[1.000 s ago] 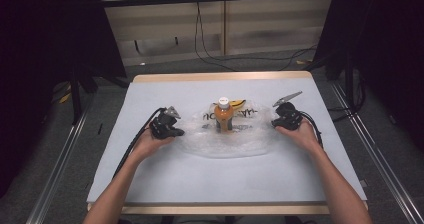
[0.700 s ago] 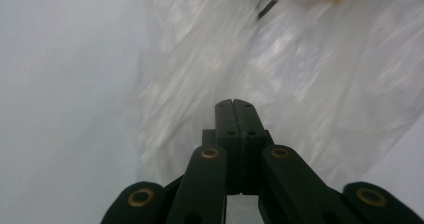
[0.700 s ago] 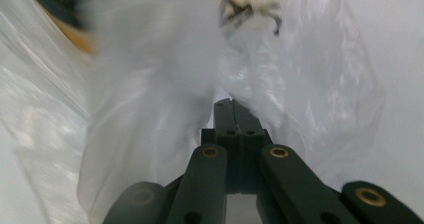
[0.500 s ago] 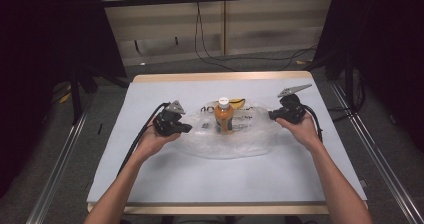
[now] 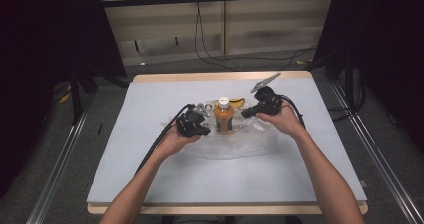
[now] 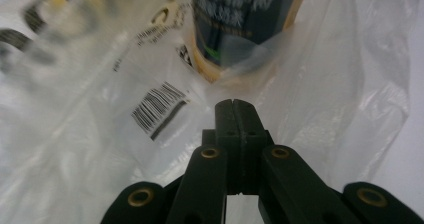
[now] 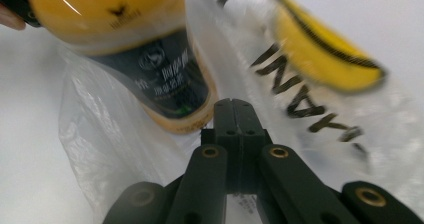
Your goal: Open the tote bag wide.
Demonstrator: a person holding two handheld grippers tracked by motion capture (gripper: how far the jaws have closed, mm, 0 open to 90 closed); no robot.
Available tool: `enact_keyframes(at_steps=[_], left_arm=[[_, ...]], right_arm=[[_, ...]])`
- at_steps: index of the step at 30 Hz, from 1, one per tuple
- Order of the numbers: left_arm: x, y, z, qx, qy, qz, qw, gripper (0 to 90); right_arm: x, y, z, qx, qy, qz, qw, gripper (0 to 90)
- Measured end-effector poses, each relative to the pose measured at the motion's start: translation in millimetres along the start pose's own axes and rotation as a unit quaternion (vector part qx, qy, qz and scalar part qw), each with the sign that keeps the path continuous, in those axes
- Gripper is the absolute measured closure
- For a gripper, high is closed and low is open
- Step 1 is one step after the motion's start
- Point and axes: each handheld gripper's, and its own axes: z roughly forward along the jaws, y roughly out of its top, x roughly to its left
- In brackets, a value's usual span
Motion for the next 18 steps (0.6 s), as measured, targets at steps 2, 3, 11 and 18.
enact_keyframes(at_steps=[2,3,11,18], left_arm=[[-5.2,-1.9,5.9,0.011,-0.005,0.007,0.9999,90.0],[-9.0,-3.1,7.4,0.009,-0.008,0.008,0.9999,90.0],[-40.3,-12.0,9.0,0.022,-0.038,0.049,0.9978,90.0],[-78.1,-25.4,-0.8,0.022,-0.062,0.082,0.9944,90.0]], right_arm=[[-2.0,1.2,11.0,0.021,0.005,0.003,0.9998,90.0],[-3.4,1.4,16.2,0.030,0.006,0.006,0.9995,90.0],[-16.5,9.7,57.6,0.095,-0.009,0.025,0.9951,90.0],[-40.0,27.8,74.8,0.093,-0.042,0.062,0.9928,90.0]])
